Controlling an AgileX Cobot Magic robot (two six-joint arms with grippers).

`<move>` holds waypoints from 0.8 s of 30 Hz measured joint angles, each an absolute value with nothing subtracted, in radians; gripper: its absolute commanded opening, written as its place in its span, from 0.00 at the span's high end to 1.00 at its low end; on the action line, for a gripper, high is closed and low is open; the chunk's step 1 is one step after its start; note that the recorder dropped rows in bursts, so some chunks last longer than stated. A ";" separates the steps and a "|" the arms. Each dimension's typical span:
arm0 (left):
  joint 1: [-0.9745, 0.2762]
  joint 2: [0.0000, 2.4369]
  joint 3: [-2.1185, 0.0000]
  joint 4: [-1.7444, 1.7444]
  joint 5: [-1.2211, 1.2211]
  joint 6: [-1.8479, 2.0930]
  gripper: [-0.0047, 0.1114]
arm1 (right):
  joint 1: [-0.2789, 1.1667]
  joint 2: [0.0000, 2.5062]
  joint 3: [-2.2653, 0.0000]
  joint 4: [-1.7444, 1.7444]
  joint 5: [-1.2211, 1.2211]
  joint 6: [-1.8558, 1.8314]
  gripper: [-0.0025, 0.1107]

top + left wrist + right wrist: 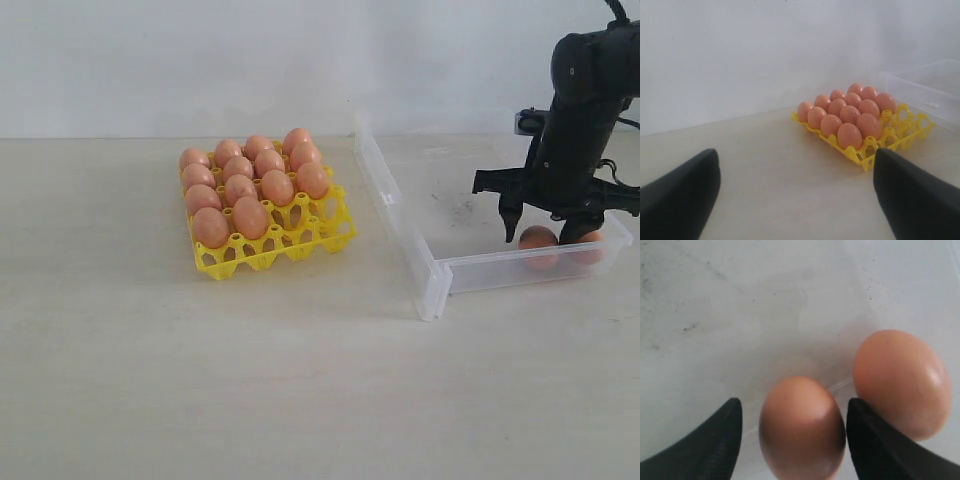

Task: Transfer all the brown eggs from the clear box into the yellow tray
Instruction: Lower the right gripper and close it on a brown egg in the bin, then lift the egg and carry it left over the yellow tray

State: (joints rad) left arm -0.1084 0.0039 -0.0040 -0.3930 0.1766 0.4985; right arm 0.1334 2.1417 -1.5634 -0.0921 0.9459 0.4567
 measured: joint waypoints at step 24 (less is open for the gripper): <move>-0.108 0.004 -0.004 -0.393 0.177 0.498 0.29 | 0.135 2.170 -1.546 -0.103 0.649 0.243 0.98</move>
State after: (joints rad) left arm -0.1084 0.0039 -0.0040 -0.3930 0.1766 0.4985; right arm 0.1347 2.1701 -1.5460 -0.1034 0.6494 0.2428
